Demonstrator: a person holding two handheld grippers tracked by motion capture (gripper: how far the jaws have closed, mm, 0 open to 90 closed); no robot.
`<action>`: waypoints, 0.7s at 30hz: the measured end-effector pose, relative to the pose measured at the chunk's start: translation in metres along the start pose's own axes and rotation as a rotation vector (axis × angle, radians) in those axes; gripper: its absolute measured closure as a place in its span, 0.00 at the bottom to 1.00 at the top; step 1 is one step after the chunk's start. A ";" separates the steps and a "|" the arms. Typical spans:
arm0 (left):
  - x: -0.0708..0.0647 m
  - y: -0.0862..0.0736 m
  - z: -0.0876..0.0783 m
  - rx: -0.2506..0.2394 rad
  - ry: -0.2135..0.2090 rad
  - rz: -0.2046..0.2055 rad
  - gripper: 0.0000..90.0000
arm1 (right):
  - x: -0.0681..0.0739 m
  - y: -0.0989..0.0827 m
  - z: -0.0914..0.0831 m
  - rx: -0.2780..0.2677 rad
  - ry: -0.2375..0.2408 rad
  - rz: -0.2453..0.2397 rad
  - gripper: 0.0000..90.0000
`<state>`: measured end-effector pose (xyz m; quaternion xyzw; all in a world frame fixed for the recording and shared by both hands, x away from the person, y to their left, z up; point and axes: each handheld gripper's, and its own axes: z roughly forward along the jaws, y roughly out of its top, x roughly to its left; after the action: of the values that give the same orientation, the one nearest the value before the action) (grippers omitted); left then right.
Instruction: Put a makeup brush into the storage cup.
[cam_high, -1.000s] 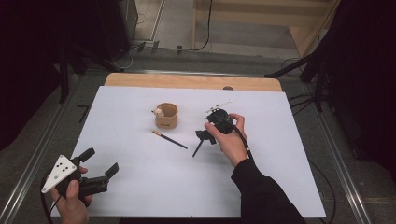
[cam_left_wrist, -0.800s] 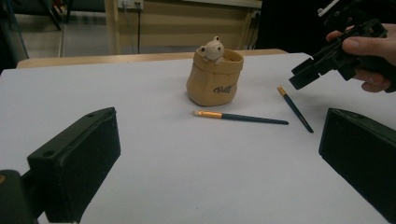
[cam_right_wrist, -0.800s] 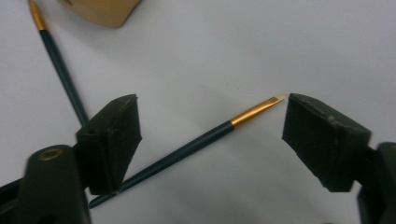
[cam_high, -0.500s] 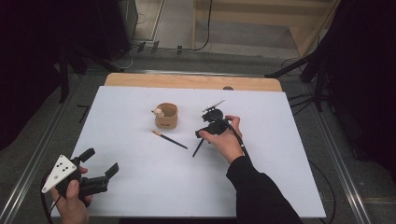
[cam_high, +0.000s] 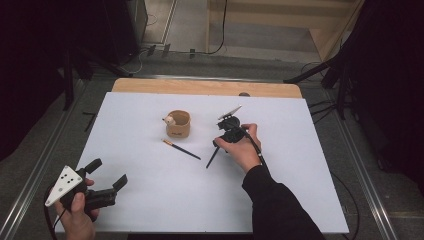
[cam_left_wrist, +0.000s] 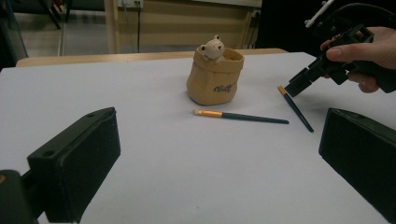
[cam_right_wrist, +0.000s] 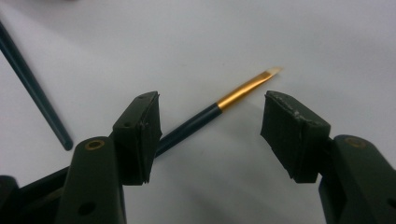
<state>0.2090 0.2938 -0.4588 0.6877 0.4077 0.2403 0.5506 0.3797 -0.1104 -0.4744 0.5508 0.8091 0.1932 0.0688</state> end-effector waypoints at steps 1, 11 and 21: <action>0.000 0.000 0.000 0.000 -0.001 0.001 0.00 | 0.000 0.000 0.000 0.012 0.006 0.012 0.44; 0.001 0.000 -0.001 0.003 0.001 0.000 0.00 | 0.001 0.002 0.003 0.055 0.009 0.065 0.48; 0.001 0.000 -0.001 0.001 0.001 -0.003 0.00 | 0.003 0.004 0.008 0.077 0.005 0.088 0.56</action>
<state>0.2084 0.2951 -0.4590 0.6871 0.4093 0.2397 0.5503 0.3844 -0.1043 -0.4798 0.5876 0.7910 0.1663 0.0370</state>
